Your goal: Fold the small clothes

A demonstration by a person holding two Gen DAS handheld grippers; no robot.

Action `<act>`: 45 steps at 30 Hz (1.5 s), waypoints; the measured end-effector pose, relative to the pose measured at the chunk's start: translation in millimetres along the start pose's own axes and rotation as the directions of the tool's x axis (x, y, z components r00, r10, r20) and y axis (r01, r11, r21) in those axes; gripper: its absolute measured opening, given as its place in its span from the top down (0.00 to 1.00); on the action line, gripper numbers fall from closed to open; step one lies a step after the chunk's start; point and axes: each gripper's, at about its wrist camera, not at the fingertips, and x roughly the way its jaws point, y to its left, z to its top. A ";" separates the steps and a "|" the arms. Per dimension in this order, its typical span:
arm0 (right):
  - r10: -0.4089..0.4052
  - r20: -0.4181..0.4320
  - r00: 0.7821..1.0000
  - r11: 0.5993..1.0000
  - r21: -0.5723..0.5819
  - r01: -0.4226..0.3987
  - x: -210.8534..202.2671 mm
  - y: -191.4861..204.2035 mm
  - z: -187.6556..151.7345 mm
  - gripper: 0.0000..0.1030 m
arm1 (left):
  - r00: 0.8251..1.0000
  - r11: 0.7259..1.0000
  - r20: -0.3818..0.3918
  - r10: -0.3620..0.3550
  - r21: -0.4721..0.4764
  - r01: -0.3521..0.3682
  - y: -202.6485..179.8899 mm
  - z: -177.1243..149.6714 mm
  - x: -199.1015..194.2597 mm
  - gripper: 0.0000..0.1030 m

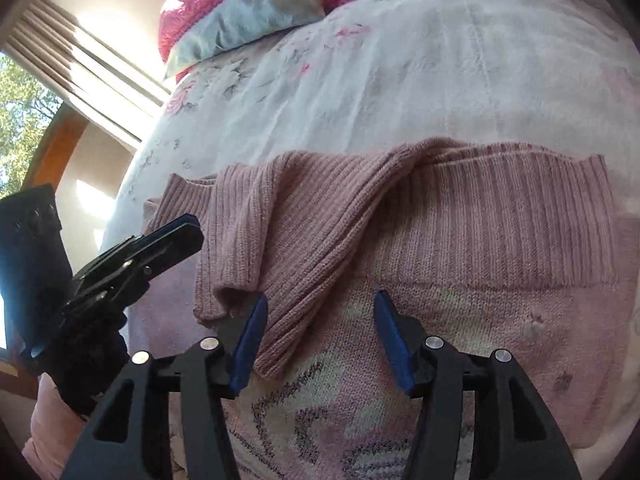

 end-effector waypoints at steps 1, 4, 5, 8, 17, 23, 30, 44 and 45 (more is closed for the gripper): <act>0.037 0.006 0.999 0.999 0.013 -0.037 3.6 -1.6 -2.7 0.51 | 1.000 1.000 -0.021 0.017 0.006 -0.017 -2.2 -3.3 6.8 0.79; 0.136 -0.016 0.991 0.990 0.047 -0.135 11.4 -7.3 -11.3 0.92 | 0.995 0.999 -0.086 0.049 0.007 -0.048 -2.8 -18.3 20.8 0.79; 0.148 -0.013 0.989 0.987 0.058 -0.147 8.9 -8.9 -14.5 0.92 | 0.995 0.999 -0.083 0.046 0.011 -0.046 -1.6 -21.5 19.9 0.79; 0.139 0.020 0.990 0.988 0.071 -0.140 -5.5 -14.4 -22.6 0.93 | 0.994 0.999 -0.096 0.043 0.001 -0.043 2.8 -28.7 14.7 0.77; 0.086 -0.007 0.996 0.989 0.125 -0.084 15.4 -27.3 -34.5 0.95 | 0.993 0.998 -0.105 0.062 0.000 -0.063 11.1 -42.4 25.7 0.77; 0.036 0.026 0.999 0.997 0.069 -0.037 -11.2 -16.1 -38.7 0.78 | 0.986 0.991 -0.099 0.131 -0.021 -0.133 -3.7 -37.3 8.5 0.79; -0.106 0.209 0.972 0.984 0.166 0.071 -131.8 -72.1 -84.4 0.33 | 0.996 0.996 -0.013 0.089 0.007 -0.089 -36.8 -26.7 -22.3 0.68; 0.049 0.131 0.990 0.944 0.319 -0.089 -88.2 -159.2 -108.6 0.42 | 0.988 0.996 -0.128 0.085 -0.022 -0.088 -57.6 -48.2 37.0 0.68; 0.059 0.135 0.989 0.941 0.323 -0.100 -86.0 -160.3 -107.5 0.47 | 0.988 0.996 -0.132 0.079 -0.030 -0.084 -56.1 -47.8 37.5 0.68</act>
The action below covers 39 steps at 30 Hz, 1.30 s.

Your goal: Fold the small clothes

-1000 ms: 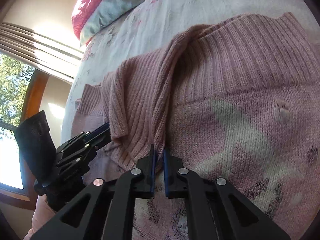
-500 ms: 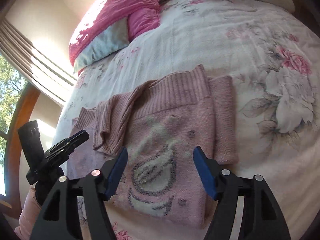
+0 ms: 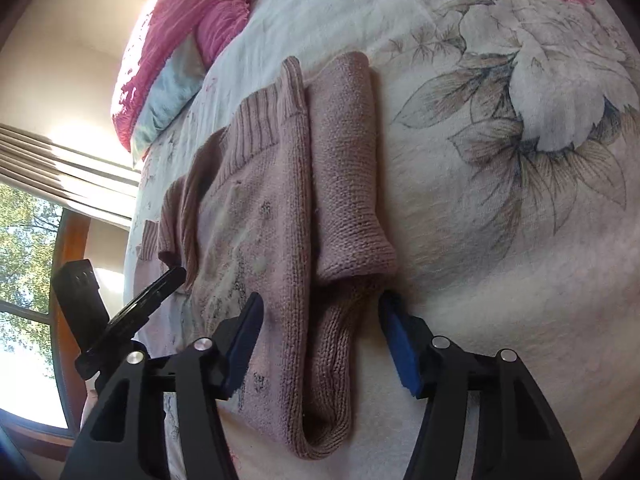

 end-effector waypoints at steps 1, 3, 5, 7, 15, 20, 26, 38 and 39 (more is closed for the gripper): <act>0.009 -0.007 1.000 1.000 0.006 -0.009 2.8 -1.1 0.2 0.53 | 1.000 1.000 -0.003 -0.003 -0.005 0.003 0.9 -0.1 0.8 0.68; 0.000 -0.006 1.000 1.000 0.009 0.000 6.2 -1.1 1.7 0.57 | 1.000 1.000 -0.006 0.000 -0.001 0.000 0.6 0.1 1.6 0.68; -0.004 -0.001 1.000 1.000 0.017 0.004 6.9 -2.9 1.8 0.66 | 1.000 1.000 -0.005 0.006 0.006 -0.006 -0.5 -0.4 2.2 0.68; 0.005 0.000 1.000 0.999 0.039 -0.005 8.3 -5.5 1.7 0.71 | 1.000 1.000 -0.004 0.005 0.004 -0.005 -0.1 -1.0 3.5 0.68; -0.009 0.008 1.000 0.999 0.048 0.008 11.4 -11.4 -1.1 0.75 | 1.000 1.000 -0.007 -0.004 -0.009 0.004 2.5 -1.3 5.4 0.69; -0.011 0.007 1.000 0.998 0.066 0.011 12.7 -12.5 -0.9 0.76 | 1.000 1.000 -0.003 -0.004 -0.021 0.004 3.6 -1.8 7.1 0.68; 0.068 0.051 0.996 0.997 0.020 -0.069 -15.6 37.5 7.2 0.87 | 0.998 0.999 0.045 -0.035 -0.028 0.036 3.2 -4.7 -32.0 0.63; -0.033 -0.069 0.997 0.923 -0.385 0.004 41.7 231.8 -10.8 0.87 | 0.981 0.963 0.155 -0.119 -0.224 0.152 85.5 -23.6 -105.5 0.61; -0.055 -0.087 0.995 0.920 -0.393 0.016 53.7 236.9 -13.9 0.87 | 0.980 0.959 0.156 -0.124 -0.237 0.158 91.2 -25.6 -106.7 0.61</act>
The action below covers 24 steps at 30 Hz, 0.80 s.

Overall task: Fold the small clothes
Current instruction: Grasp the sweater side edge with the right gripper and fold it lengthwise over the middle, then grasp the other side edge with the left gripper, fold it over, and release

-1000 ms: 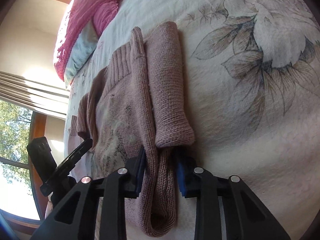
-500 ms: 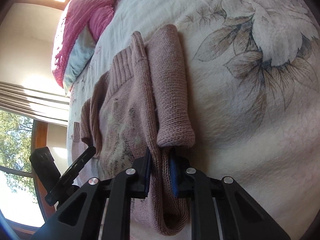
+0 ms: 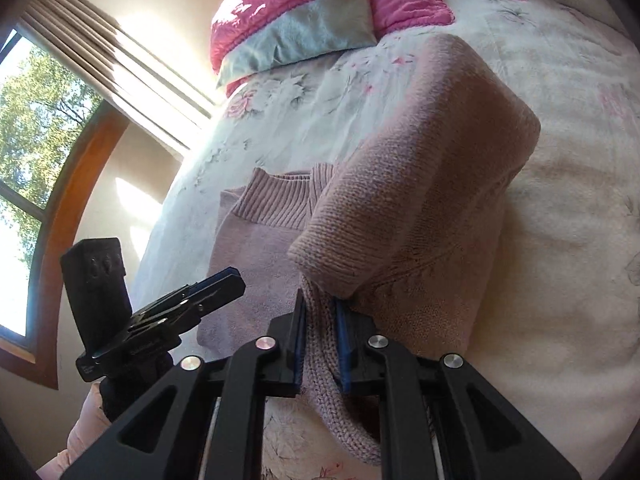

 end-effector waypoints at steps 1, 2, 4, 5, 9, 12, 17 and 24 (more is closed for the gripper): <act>-0.012 -0.022 1.000 1.000 -0.003 0.012 11.6 4.3 0.9 0.87 | 1.000 1.000 -0.002 -0.006 -0.019 0.006 6.2 -0.5 -1.4 0.61; -0.026 -0.040 0.999 1.000 -0.007 0.026 21.8 7.1 0.3 0.87 | 1.000 0.999 -0.005 -0.012 -0.036 0.012 11.8 -1.1 -2.0 0.61; -0.067 -0.072 0.995 0.998 -0.024 0.065 39.2 7.6 -5.6 0.87 | 1.000 0.998 -0.010 -0.019 -0.059 0.018 20.4 -2.6 -2.4 0.61; -0.091 -0.084 0.992 0.995 -0.037 0.089 47.1 8.5 -7.9 0.87 | 1.000 0.998 -0.013 -0.021 -0.065 0.020 23.3 -3.5 -1.9 0.61; -0.096 -0.126 0.987 0.995 -0.025 0.093 68.3 1.0 -15.2 0.82 | 0.998 0.995 -0.030 -0.048 -0.089 0.045 27.3 -5.6 3.9 0.61; -0.037 -0.139 0.990 0.999 0.006 0.038 70.3 -4.7 -20.9 0.72 | 0.996 0.992 -0.050 -0.072 -0.109 0.066 24.2 -7.8 12.5 0.59; 0.028 -0.082 0.996 1.000 0.007 -0.028 22.2 -6.1 -25.4 0.56 | 0.990 0.987 -0.074 -0.123 -0.112 0.114 7.1 -6.7 27.8 0.57; -0.017 0.061 0.998 0.996 0.088 0.012 -56.6 -55.7 -38.6 0.51 | 0.984 0.982 -0.087 -0.157 -0.119 0.147 -17.8 -3.4 48.2 0.53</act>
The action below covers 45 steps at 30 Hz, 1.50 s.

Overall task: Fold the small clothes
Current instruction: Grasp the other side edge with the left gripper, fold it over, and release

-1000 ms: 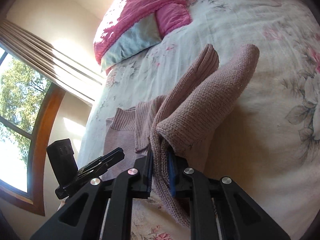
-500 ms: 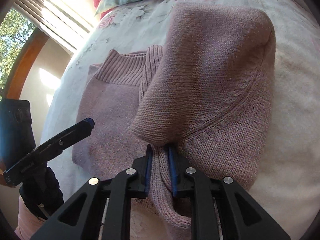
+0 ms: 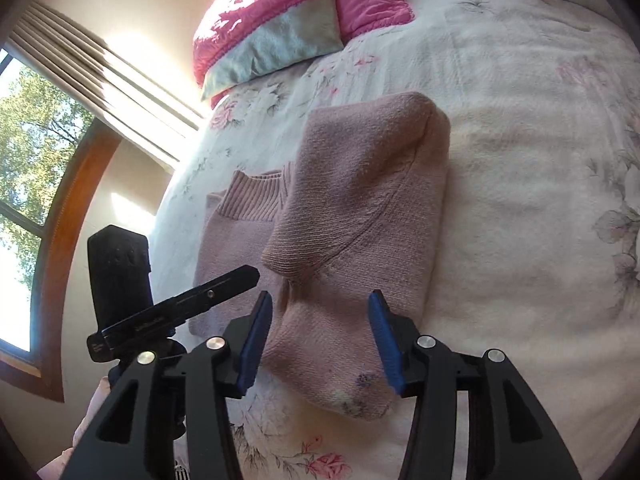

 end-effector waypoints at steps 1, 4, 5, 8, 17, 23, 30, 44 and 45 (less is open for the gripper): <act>-0.008 0.005 1.000 1.000 0.024 0.008 -3.9 -13.0 -2.9 0.50 | 1.000 1.000 -0.007 0.001 -0.006 -0.001 -1.2 0.5 5.0 0.52; -0.001 -0.012 1.000 0.996 0.093 0.002 -1.2 -48.0 -18.3 0.50 | 0.999 0.999 -0.042 0.002 -0.037 -0.004 -0.6 1.0 22.3 0.52; -0.005 -0.020 1.000 0.994 0.106 0.007 3.9 -55.9 -24.5 0.50 | 0.999 0.999 -0.050 -0.007 -0.054 0.005 0.4 0.5 27.5 0.52; -0.007 -0.042 0.999 0.991 0.135 0.013 19.0 -76.3 -42.6 0.50 | 0.997 0.993 -0.059 -0.053 -0.107 0.047 2.8 -1.5 39.6 0.52; 0.026 -0.028 0.999 0.986 0.168 -0.021 27.7 -95.8 -63.8 0.51 | 0.994 0.982 -0.076 -0.083 -0.176 0.069 -2.5 -7.1 66.2 0.68; -0.002 -0.033 0.999 0.987 0.163 0.007 25.0 -98.0 -68.4 0.51 | 0.997 0.991 -0.022 -0.079 -0.108 0.076 -22.2 -8.3 51.0 0.81; -0.010 -0.039 0.999 0.988 0.154 0.016 25.4 -92.9 -69.5 0.50 | 0.989 0.995 0.106 -0.100 -0.002 0.101 -47.8 0.7 -3.1 0.84; -0.015 -0.064 0.998 0.996 0.089 0.021 36.2 -66.6 -69.9 0.49 | 0.963 1.000 0.270 0.008 -0.021 -0.003 40.3 1.2 -133.0 0.84; -0.013 -0.069 0.998 0.996 0.083 0.019 37.4 -63.9 -70.0 0.49 | 0.962 1.000 0.273 0.016 -0.027 -0.010 48.6 0.0 -135.5 0.84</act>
